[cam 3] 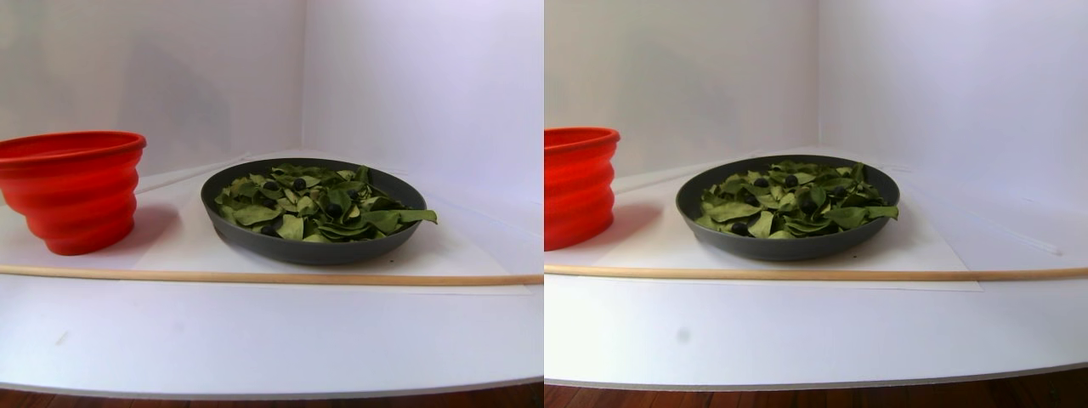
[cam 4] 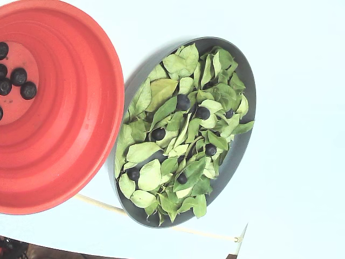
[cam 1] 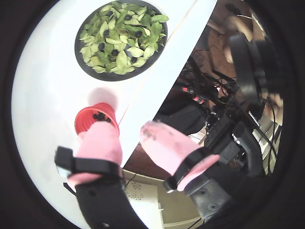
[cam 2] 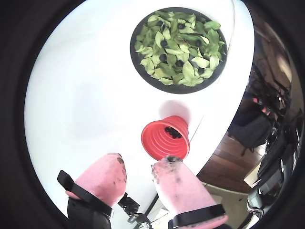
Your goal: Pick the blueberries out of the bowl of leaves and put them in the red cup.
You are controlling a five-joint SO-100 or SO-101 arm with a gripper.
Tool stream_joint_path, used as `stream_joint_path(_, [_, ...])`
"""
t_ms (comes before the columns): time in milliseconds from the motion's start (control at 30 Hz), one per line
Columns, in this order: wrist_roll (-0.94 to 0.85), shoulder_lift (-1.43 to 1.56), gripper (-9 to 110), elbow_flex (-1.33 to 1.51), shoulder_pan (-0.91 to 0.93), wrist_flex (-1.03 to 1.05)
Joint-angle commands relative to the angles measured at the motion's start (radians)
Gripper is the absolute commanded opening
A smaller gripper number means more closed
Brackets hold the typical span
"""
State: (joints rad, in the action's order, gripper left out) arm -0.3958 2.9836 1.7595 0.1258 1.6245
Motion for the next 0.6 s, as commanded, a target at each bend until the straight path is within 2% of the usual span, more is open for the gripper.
stream_joint_path(0, [-0.087,-0.005,12,-0.005,0.020,-0.028])
stream_joint_path(567, [-0.515,-0.124,14,0.158,0.015,-0.152])
